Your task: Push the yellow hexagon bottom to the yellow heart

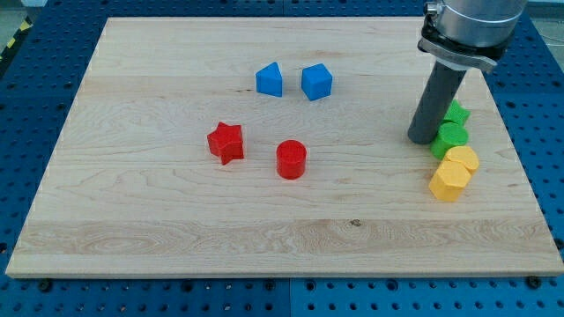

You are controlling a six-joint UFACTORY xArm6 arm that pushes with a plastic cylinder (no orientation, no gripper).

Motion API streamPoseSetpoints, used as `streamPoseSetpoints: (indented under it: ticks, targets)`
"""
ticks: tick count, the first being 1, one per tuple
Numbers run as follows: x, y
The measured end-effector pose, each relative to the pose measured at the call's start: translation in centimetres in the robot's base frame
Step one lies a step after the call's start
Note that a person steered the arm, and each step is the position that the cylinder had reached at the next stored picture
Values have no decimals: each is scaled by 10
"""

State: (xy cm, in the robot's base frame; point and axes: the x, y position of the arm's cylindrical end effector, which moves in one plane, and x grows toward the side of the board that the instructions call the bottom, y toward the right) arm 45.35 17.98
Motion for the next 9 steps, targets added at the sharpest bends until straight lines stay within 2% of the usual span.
streamPoseSetpoints:
  ticks: [2,3,4,7,9]
  targets:
    - [13,5]
    - [30,-43]
    - [47,-55]
    - [50,-18]
    - [78,0]
